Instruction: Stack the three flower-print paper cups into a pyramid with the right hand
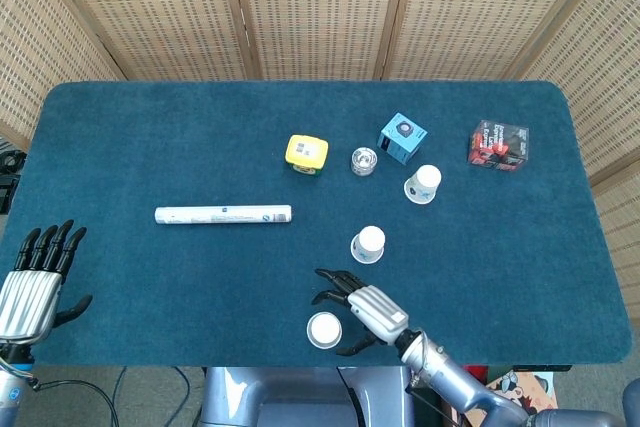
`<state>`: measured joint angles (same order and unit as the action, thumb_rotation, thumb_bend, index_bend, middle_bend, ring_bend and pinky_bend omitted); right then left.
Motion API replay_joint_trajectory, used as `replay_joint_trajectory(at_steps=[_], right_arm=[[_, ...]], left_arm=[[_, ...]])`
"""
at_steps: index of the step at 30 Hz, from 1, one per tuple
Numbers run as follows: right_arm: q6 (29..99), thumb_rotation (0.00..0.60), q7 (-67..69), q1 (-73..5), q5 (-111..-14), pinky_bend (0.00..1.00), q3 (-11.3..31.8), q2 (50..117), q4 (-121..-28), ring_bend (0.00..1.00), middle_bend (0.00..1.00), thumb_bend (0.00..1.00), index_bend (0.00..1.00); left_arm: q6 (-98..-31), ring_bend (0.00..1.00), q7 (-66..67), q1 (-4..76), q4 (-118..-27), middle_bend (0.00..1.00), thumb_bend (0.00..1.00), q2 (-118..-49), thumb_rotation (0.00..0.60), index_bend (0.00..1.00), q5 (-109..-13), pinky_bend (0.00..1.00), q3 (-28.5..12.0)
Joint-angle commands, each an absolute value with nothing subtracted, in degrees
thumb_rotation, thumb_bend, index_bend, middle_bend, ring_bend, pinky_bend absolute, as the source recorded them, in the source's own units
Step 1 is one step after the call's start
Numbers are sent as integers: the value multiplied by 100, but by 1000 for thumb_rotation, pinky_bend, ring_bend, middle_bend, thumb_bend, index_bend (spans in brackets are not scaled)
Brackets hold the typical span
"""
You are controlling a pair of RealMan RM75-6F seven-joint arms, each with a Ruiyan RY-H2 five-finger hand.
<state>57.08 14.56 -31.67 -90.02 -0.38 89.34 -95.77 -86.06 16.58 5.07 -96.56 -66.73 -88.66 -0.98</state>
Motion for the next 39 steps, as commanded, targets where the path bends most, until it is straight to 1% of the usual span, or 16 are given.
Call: replay_joint_trajectory(at_steps=[1,7,15,20,27,33,36,39], right_arm=[[5653,600,1449,-3204,-8948,0,-25,9003,-9522,0,0,121,311],[5654,600,1476,-3194,-8935,0,-96,9176,-9418,0,0,122,317],[5560,600,1509,-3263,-8801,0,-30,9425,-9150,0,0,121,333],[5517,600,1523,-3290,-8724,0,-4,9498,-9050,0,0,121,341],[5479,600,1514,-3318,-8649,0,23,9598,-8887,0,0,121,385],[5464,600,1559,-3328,-8605,0,34,9577,-8844,0,0,122,386],[5475,600,1565,-3322,-8579,0,44,9540,-8850,0,0,121,409],[5500,600,1546,-3311,-8579,0,37,9521,-8871,0,7,122,452]], left_arm=[[-8610,0,1653,507,-9657,0,207,-6674,600,0,-8870,0,-99],[-8602,0,1643,513,-9646,0,207,-6679,600,0,-8859,0,-105],[-8645,0,1642,507,-9652,0,206,-6685,600,0,-8942,0,-82],[-8624,0,1637,516,-9643,0,207,-6685,600,0,-8929,0,-86],[-8632,0,1651,520,-9652,0,206,-6689,600,0,-8972,0,-73],[-8640,0,1661,520,-9663,0,207,-6691,600,0,-9010,0,-58],[-8637,0,1672,520,-9667,0,207,-6694,600,0,-9014,0,-54],[-8638,0,1676,520,-9669,0,207,-6696,600,0,-9013,0,-56]])
